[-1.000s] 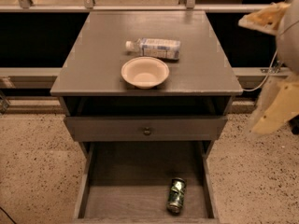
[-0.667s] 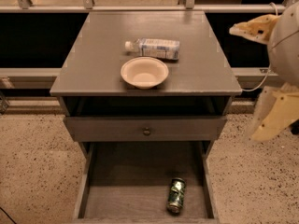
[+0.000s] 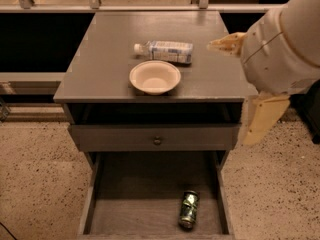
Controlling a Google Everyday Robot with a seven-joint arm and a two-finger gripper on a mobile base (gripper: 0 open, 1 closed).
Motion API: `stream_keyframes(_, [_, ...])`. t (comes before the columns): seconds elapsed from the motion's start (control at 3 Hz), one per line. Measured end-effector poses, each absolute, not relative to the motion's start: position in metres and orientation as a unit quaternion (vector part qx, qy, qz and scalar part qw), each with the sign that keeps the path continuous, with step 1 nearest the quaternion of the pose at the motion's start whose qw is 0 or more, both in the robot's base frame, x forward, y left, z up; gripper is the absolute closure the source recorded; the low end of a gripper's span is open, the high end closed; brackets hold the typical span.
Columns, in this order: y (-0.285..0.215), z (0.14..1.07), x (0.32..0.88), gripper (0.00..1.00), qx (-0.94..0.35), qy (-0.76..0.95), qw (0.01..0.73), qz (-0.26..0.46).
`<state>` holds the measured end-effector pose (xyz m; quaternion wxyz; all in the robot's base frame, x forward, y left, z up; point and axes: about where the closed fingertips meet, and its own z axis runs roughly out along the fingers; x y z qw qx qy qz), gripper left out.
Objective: Pick green can from middle drawer and place on counter
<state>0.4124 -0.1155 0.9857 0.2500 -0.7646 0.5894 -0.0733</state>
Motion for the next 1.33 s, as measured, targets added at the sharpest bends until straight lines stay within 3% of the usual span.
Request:
stream_keyframes(0.33, [-0.111, 0.913, 0.430, 0.00, -0.796, 0.541, 0.271, -0.021])
stream_keyframes(1.0, [-0.098, 0.915, 0.418, 0.00, -0.798, 0.484, 0.357, 0.038])
stream_keyframes(1.33, [-0.075, 0.873, 0.434, 0.00, -0.836, 0.447, 0.317, 0.034])
